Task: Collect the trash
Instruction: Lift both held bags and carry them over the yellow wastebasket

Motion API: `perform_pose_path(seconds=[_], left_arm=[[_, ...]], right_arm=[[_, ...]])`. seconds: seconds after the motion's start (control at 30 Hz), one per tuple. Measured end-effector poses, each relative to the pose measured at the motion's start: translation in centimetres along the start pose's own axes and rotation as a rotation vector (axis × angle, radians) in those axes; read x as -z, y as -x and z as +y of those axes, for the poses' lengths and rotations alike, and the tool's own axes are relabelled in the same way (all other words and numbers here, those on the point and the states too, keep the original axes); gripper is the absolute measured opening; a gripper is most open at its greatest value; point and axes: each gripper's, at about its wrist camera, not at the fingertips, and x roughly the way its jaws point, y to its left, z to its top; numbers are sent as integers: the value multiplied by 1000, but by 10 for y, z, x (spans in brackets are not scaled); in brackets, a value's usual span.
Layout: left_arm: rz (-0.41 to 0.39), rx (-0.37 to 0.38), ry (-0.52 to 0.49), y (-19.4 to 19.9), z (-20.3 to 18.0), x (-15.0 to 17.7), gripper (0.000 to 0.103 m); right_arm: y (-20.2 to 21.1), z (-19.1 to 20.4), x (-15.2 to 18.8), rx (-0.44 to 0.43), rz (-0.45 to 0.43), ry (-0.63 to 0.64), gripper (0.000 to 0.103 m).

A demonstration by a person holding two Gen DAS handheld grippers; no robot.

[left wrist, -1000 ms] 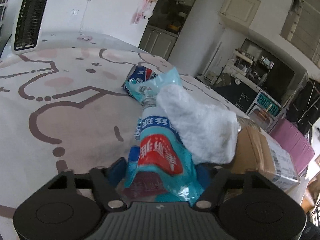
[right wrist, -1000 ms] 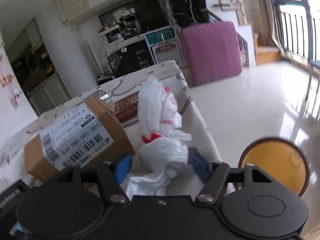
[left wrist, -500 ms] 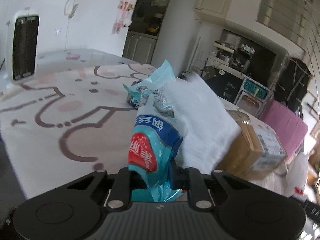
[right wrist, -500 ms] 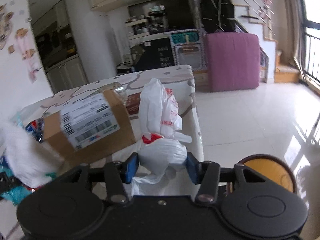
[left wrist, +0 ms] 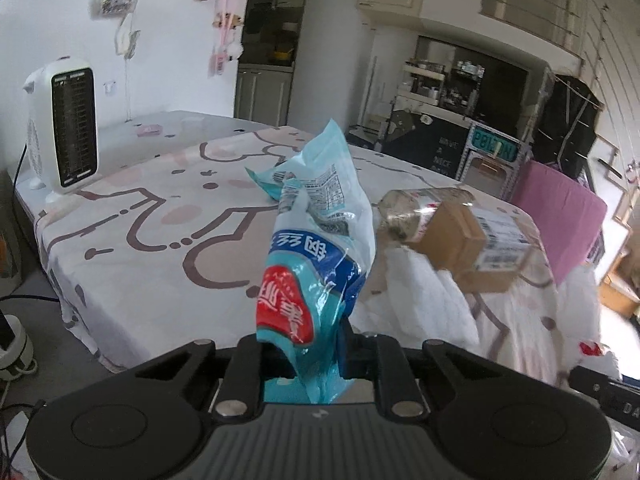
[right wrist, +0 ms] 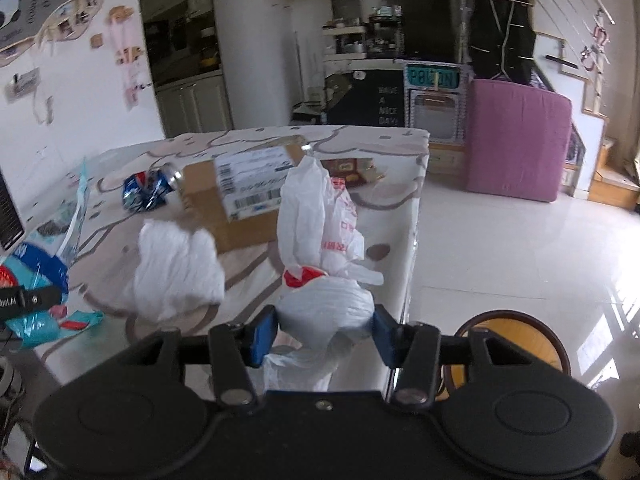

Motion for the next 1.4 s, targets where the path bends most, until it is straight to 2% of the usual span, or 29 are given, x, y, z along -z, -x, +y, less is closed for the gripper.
perform_pose_path(seconds=[0.33,0.57,0.8,1.13,1.4], left_arm=[[-31,106,-83,52,-41,1,18],[-39,189,-151,67,-89,4,18],[-38,275,-219,68,-145,12,18],[35,389,-317,42,-234,37,18],[192,464,-397,-16,-304,79,18]], right_arm=[[45,-13,-4,-42,-48,8,52],[69,-40,-5,-21,-81,-12,52],[90,-86,-2,35,-108,-46,52],[95,-168,10,141,-102,-118,52],[60,-235,34,232,-16,-206,52]])
